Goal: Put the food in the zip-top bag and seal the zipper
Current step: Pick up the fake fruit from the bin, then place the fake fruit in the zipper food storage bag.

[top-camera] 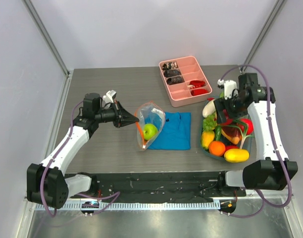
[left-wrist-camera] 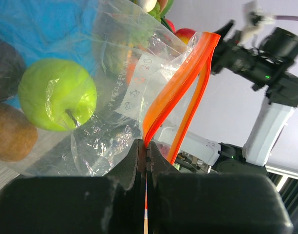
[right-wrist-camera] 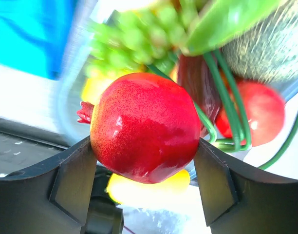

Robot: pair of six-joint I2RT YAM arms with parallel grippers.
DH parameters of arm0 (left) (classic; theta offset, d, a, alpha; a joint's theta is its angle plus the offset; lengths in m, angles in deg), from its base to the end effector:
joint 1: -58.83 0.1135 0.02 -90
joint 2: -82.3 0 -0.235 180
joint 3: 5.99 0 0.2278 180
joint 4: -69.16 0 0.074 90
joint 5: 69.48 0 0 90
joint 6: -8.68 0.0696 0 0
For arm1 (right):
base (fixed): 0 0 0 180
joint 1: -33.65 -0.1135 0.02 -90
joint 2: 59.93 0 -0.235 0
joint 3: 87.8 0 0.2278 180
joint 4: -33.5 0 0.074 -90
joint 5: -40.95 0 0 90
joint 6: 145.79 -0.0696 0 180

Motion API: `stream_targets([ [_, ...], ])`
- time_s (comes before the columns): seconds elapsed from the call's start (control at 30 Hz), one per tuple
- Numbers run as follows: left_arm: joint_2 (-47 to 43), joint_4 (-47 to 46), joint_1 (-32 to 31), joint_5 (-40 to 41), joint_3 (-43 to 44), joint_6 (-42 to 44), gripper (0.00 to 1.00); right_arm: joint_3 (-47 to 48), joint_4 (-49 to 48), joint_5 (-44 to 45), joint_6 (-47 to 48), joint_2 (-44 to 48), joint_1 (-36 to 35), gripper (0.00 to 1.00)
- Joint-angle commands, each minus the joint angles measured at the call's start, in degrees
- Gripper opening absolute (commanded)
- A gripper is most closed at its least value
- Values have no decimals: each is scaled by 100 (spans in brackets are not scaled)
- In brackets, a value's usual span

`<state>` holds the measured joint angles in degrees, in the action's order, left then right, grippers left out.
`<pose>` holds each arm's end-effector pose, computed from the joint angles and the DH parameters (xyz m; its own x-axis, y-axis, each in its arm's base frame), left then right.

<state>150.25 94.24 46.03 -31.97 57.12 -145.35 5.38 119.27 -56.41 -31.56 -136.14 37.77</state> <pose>0.2409 -0.1114 0.2540 -0.9370 -0.3485 -0.0238 -0.0846 0.2927 -0.9525 0.2336 -0.0079 0.2749 -0.8583 -0.3463 -0.3788 -0.3588 0.9326 -0.0395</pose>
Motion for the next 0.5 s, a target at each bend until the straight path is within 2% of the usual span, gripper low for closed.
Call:
stream_targets([
  [0.0, -71, -40, -12, -25, 59, 84, 0, 1330, 886, -1363, 276, 36, -174, 50],
  [0.03, -62, -31, -12, -24, 68, 84, 0, 1550, 869, -1757, 214, -25, -410, 50],
  [0.1, -27, -31, -12, -24, 112, 75, 0, 2226, 616, -1875, -66, -280, -1007, 50],
  [0.13, -27, 21, -12, -24, 138, 127, 0, 2455, 492, -1866, -276, -385, -1680, 50],
  [0.17, -1, 91, -12, -16, 225, 162, 0, 2849, 361, -1866, -339, -526, -1973, 51],
  [0.3, 35, 390, -12, -7, 437, 338, 0, 3756, -203, -1673, -437, -1027, -3354, 54],
  [0.33, 44, 417, -12, -24, 463, 382, 0, 4141, -195, -1603, -402, -1150, -3574, 54],
  [0.37, 35, 504, -12, -7, 498, 409, 0, 4293, -186, -1350, -367, -1299, -4037, 55],
  [0.47, 26, 575, -12, 11, 525, 470, 0, 4610, -54, -1006, -95, -1783, -4672, 56],
])
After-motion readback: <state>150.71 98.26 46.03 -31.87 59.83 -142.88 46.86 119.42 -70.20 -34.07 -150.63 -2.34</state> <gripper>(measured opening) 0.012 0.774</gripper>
